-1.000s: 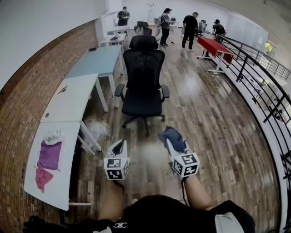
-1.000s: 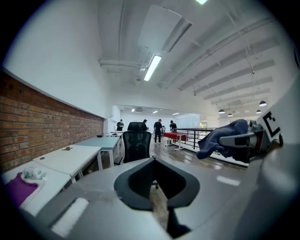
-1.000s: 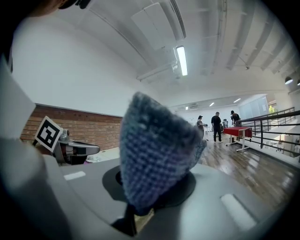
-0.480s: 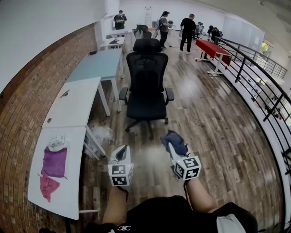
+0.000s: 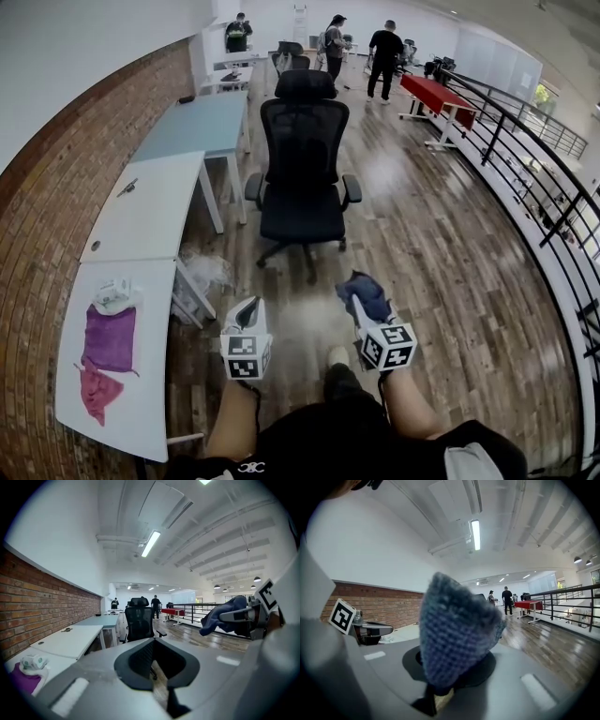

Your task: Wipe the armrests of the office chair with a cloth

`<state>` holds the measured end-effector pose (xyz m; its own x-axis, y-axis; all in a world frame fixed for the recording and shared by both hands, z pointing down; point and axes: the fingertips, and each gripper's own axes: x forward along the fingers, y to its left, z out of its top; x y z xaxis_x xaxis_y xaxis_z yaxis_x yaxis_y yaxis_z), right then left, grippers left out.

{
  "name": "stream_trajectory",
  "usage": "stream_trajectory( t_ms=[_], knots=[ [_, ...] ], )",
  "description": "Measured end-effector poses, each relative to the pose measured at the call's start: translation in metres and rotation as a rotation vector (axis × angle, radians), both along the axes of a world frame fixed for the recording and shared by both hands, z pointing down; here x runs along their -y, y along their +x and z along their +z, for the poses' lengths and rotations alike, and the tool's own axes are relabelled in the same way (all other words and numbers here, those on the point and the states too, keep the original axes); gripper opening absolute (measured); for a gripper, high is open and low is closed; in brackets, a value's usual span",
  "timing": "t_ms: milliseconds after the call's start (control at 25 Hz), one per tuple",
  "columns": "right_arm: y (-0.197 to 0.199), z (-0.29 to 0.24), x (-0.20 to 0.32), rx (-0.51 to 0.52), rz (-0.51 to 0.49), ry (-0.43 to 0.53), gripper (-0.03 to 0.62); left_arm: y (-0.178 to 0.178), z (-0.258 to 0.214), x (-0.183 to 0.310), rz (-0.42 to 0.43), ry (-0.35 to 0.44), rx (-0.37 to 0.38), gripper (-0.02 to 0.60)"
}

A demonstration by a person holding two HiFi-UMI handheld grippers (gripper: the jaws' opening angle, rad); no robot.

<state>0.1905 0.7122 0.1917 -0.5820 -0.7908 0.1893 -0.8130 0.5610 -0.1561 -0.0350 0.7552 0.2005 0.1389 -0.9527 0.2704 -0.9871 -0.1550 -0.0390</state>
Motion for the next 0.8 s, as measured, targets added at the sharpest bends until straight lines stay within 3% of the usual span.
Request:
stream_trajectory(
  t_ms=[480,680,760,800],
  knots=[
    [-0.028,-0.003,0.162,0.088,-0.078,-0.018,0.058,-0.026,-0.01,0.143,-0.082,-0.005,0.068,0.005],
    [-0.019,-0.003,0.241,0.063,-0.13,-0.013,0.058,-0.008,-0.02,0.215,-0.115,-0.006,0.088,0.006],
    [-0.019,0.004,0.267,0.044,-0.153,-0.012,0.058,-0.002,-0.017,0.239,-0.125,-0.017,0.069,0.006],
    [-0.02,0.007,0.279,0.038,-0.167,-0.014,0.058,0.0,-0.015,0.25,-0.13,-0.023,0.024,0.006]
  ],
)
